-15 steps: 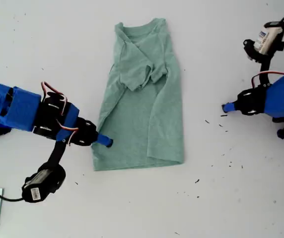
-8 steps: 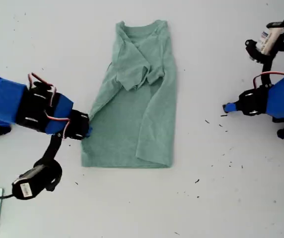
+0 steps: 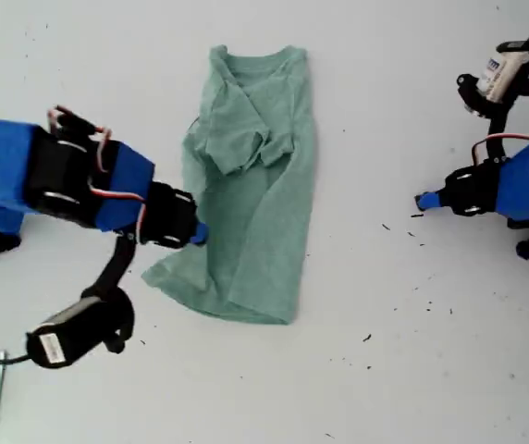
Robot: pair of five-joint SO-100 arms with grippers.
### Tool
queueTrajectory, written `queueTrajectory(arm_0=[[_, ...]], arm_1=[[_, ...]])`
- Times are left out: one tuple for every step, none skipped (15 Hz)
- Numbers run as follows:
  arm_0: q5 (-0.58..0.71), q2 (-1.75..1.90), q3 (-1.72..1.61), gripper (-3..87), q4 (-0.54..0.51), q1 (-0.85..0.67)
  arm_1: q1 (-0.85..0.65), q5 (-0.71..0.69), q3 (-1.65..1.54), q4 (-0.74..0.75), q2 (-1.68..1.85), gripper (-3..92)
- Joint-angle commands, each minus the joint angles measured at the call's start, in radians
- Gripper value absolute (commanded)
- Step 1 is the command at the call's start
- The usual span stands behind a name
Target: Fold t shirt
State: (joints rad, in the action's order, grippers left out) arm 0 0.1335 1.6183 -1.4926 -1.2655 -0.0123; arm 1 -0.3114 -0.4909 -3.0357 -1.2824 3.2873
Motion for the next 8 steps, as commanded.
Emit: queueTrajectory(arm_0=[[0.069,-0.325,0.466,-0.2,0.011,0.018],[0.094,-0.426,0.546,1.8,0.035,0.018],[0.114,-0.472,0.557,12.8,0.087,0.021],[0.124,-0.495,0.557,21.3,0.12,0.029],[0.138,-0.499,0.557,22.6,0.138,0.04],[0.133,-0.492,0.561,23.3,0.14,0.054],[0.132,-0.468,0.561,23.4,0.14,0.067],[0.129,-0.454,0.561,23.3,0.141,0.075]], arm_1=[[0.009,-0.002,-0.011,0.0,0.005,2.4],[0.009,0.0,-0.011,-0.002,0.005,2.4],[0.009,0.0,-0.011,-0.002,0.005,2.4],[0.009,0.0,-0.011,-0.002,0.005,2.4],[0.009,0.0,-0.011,-0.002,0.006,2.4],[0.009,0.0,-0.011,-0.002,0.006,2.4],[0.009,0.0,-0.011,-0.002,0.006,2.4],[0.008,0.0,-0.011,-0.002,0.006,2.4]])
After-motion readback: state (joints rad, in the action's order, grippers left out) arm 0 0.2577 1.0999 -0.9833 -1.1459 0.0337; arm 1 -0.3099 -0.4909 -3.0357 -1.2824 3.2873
